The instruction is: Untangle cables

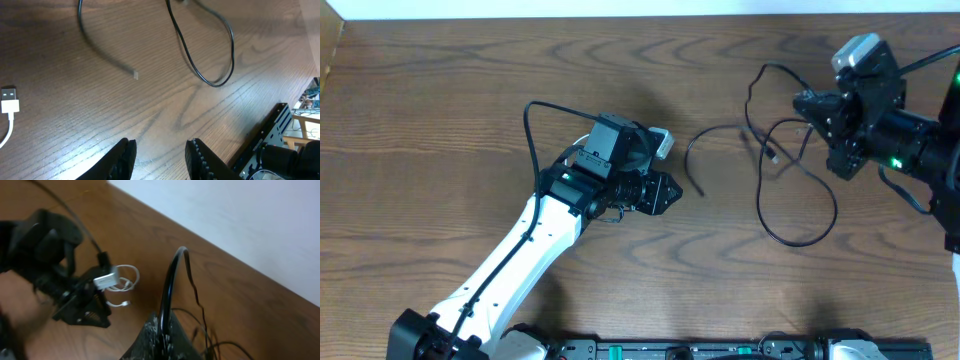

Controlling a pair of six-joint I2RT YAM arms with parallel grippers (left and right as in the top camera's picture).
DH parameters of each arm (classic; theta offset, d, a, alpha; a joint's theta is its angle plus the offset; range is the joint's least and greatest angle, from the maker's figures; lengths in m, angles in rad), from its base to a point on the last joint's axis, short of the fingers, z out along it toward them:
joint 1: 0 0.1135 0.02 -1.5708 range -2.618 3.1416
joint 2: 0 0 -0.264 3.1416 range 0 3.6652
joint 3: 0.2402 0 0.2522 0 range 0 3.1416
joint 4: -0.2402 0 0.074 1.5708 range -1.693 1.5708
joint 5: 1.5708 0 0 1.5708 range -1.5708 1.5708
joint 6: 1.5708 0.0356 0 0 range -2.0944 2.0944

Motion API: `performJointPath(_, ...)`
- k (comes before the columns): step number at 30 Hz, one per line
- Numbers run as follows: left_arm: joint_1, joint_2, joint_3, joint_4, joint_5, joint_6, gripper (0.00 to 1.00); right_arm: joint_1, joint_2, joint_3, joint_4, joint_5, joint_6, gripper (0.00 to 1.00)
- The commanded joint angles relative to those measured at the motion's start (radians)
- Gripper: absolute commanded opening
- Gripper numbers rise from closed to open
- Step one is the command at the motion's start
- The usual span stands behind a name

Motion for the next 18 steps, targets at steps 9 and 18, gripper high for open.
performJointPath(9, -0.002, 0.008, 0.002, 0.215, -0.008, -0.097, 0.38, -0.002, -0.045, 0.005, 0.288, -0.377, 0.16, 0.01)
performJointPath(18, -0.001, 0.008, 0.002, 0.386, -0.285, -0.138, 0.38, -0.002, -0.045, 0.005, 0.259, -0.576, 0.16, 0.01)
